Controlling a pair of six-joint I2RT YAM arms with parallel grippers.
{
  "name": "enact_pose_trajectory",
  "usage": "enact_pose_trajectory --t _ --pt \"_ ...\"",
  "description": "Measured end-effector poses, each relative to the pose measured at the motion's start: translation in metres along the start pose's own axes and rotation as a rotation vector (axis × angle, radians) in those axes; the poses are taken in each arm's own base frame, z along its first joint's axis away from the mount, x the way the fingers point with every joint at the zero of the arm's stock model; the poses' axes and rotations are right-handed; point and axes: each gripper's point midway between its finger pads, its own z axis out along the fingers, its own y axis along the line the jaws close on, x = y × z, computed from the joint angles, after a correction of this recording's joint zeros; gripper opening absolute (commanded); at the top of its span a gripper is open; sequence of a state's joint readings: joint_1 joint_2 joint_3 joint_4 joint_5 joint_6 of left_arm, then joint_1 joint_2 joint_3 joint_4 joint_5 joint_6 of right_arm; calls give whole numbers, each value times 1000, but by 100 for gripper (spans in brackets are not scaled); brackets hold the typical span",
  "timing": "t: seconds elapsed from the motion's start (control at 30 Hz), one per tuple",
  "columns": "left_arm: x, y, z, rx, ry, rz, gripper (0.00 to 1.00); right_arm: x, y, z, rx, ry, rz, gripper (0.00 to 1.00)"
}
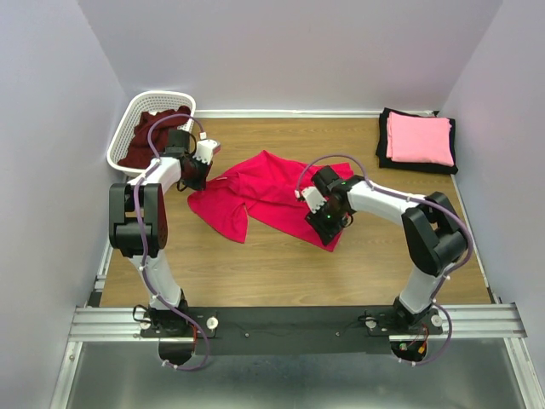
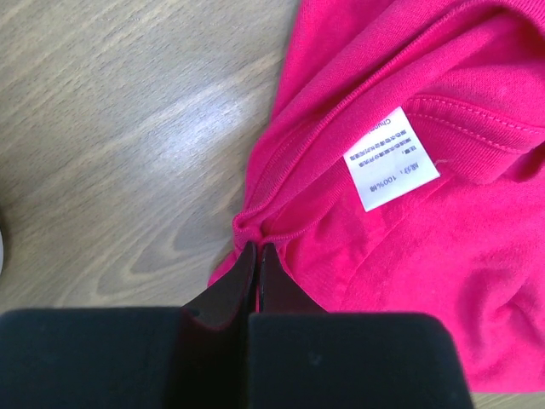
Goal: Fold and stack the t-shirts
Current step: Flatten the tshirt out
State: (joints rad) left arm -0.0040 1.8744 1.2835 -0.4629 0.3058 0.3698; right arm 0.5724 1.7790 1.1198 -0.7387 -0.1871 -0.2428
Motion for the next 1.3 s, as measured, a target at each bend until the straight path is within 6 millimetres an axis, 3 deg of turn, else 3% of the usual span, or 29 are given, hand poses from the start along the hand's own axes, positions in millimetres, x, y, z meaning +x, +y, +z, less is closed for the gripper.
enact_pose_trajectory --t 0.17,0.2,0.23,0.53,0.73,0.77,0.8,0.83,0.87,0.9,0.97,1.0,1.13,1.23,1.27,1.3 --pt "2 -1 0 3 7 0 0 1 -5 2 68 10 -51 23" --pt "3 -1 -1 4 10 1 0 3 -8 2 85 4 -70 6" --pt "4 -2 -1 5 14 2 0 5 -9 2 94 -3 -80 1" --pt "40 5 -24 -39 77 -10 0 80 -26 -17 252 67 -247 1" --pt "72 27 -39 -120 152 -39 0 118 -32 -27 265 190 -315 1" --pt "76 30 -41 -130 166 -38 4 122 -31 -29 260 203 -323 1" --pt "79 31 -42 -131 174 -35 10 125 -31 -32 254 214 -329 9" --pt "80 30 -43 -127 179 -29 28 127 -30 -35 251 218 -334 16" --pt "80 30 -44 -123 181 -24 37 130 -28 -38 243 223 -339 27" --pt "80 28 -46 -115 180 -11 44 130 -26 -41 236 220 -343 52" --pt "71 20 -54 -69 148 21 63 125 -24 -52 238 196 -342 88" --pt "63 16 -59 -48 123 36 63 118 -22 -62 241 161 -328 93" --pt "-7 -10 -106 2 -104 215 64 76 -24 -103 265 -26 -272 87" --pt "-54 -59 -132 43 -253 401 63 53 -34 -124 248 -133 -184 76" --pt "-68 -99 -135 102 -306 496 63 49 -39 -126 234 -145 -145 75" --pt "-71 -120 -135 136 -330 540 63 47 -43 -126 220 -150 -120 75"
